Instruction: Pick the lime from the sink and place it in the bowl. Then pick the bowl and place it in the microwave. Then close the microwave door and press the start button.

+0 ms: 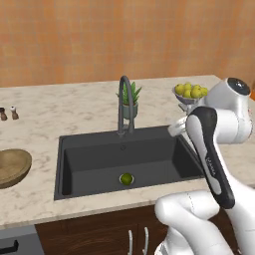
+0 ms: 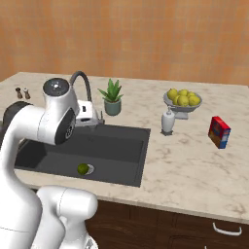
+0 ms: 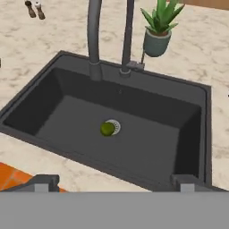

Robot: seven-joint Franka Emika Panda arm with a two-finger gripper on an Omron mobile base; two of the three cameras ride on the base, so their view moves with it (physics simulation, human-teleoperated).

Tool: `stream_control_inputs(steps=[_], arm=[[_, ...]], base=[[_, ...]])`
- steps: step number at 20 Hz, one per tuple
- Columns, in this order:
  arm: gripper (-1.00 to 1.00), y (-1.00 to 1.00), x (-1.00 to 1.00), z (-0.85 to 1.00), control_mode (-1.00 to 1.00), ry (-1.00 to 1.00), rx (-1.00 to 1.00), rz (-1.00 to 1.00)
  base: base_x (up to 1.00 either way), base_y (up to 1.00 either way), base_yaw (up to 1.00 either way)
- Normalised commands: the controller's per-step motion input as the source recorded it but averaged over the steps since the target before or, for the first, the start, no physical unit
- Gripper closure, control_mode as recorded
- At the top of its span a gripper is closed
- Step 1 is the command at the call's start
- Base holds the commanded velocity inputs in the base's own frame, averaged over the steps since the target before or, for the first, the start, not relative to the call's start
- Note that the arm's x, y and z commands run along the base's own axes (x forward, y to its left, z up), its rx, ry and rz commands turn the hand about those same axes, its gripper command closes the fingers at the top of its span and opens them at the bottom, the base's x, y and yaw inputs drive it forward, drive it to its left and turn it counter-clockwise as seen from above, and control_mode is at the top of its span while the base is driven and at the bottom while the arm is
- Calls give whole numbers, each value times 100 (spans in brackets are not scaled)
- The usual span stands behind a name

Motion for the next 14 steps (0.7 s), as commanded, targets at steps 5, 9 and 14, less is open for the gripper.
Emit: stream_control_inputs(steps=[5, 9, 14], arm=[[-100, -2, 4, -3, -100, -26, 2, 46], [-100, 1, 39, -8, -100, -7, 0, 41], [-100, 7, 66, -13, -100, 30, 0, 23]], base=[[0, 0, 0], [0, 0, 0], [0, 0, 0]])
